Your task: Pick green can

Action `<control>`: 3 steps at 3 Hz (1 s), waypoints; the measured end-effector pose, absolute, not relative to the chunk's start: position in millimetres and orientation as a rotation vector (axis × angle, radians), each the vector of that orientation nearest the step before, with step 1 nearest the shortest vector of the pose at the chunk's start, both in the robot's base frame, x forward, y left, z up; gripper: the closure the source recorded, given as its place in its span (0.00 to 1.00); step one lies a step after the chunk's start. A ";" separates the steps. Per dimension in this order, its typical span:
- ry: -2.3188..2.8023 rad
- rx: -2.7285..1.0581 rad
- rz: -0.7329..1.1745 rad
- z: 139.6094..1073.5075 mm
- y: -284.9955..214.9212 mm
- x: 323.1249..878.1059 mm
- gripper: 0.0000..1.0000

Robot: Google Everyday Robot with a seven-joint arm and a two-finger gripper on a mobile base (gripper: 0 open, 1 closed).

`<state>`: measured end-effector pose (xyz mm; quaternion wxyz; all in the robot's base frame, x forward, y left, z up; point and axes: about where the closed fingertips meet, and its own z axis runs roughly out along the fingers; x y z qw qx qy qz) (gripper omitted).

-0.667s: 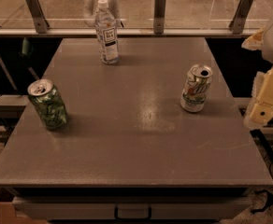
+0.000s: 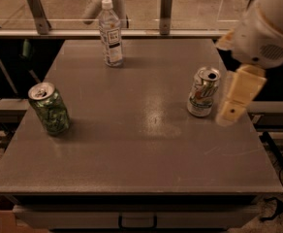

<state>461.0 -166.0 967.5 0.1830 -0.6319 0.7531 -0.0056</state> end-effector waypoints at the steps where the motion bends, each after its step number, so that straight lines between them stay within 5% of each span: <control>1: 1.958 -1.870 0.117 956.6 -77.0 490.0 0.00; 2: 1.751 -1.944 0.281 960.9 29.3 500.6 0.00; 3: 1.751 -1.944 0.281 960.9 29.3 500.6 0.00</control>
Offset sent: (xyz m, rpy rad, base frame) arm 0.0494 0.2933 -0.0021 0.3572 0.0037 0.4589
